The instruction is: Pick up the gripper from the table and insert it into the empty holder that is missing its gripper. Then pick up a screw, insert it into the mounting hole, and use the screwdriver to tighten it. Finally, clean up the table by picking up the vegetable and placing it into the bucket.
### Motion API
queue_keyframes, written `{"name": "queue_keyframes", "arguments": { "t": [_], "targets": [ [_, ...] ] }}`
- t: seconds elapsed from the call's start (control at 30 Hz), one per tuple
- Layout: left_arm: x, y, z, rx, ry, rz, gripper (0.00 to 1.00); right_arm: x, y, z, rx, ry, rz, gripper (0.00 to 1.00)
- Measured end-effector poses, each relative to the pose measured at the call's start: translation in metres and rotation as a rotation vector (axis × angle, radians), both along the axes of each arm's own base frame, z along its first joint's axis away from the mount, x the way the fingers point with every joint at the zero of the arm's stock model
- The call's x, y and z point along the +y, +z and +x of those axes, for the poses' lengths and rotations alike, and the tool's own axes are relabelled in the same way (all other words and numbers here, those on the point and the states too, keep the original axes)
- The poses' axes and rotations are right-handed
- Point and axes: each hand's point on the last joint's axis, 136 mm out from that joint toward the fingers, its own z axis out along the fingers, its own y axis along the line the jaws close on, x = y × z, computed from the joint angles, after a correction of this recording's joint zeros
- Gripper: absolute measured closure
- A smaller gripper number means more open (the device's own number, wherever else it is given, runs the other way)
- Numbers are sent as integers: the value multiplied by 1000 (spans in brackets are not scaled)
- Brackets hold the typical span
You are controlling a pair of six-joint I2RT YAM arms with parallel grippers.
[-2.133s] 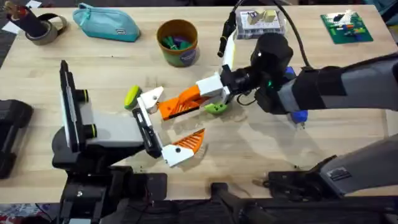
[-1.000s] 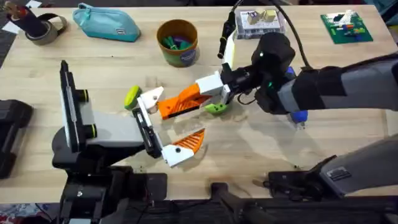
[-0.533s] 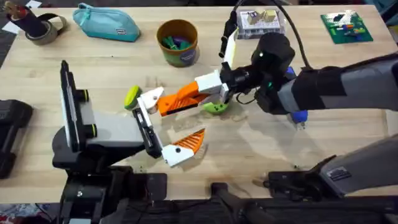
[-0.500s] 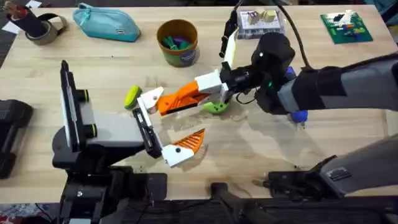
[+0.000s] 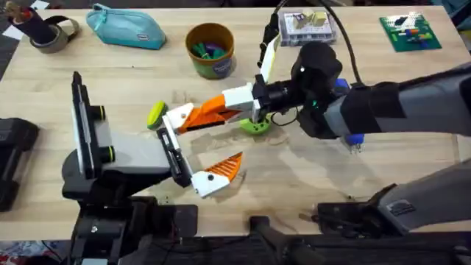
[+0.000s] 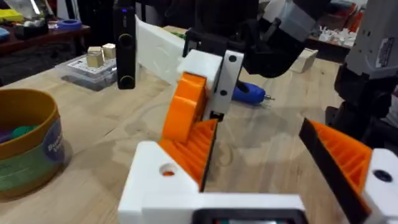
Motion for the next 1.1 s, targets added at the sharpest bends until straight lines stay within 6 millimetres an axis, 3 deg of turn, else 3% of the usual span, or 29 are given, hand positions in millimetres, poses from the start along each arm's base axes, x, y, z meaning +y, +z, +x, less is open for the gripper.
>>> {"name": "queue_keyframes", "arguments": {
  "t": [0.63,1.1],
  "targets": [
    [3,0,6,0,40,2,13,15,3,8,-8,-33,-16,983],
    [3,0,5,0,34,2,13,15,3,7,-27,-8,-22,983]
  ]
}}
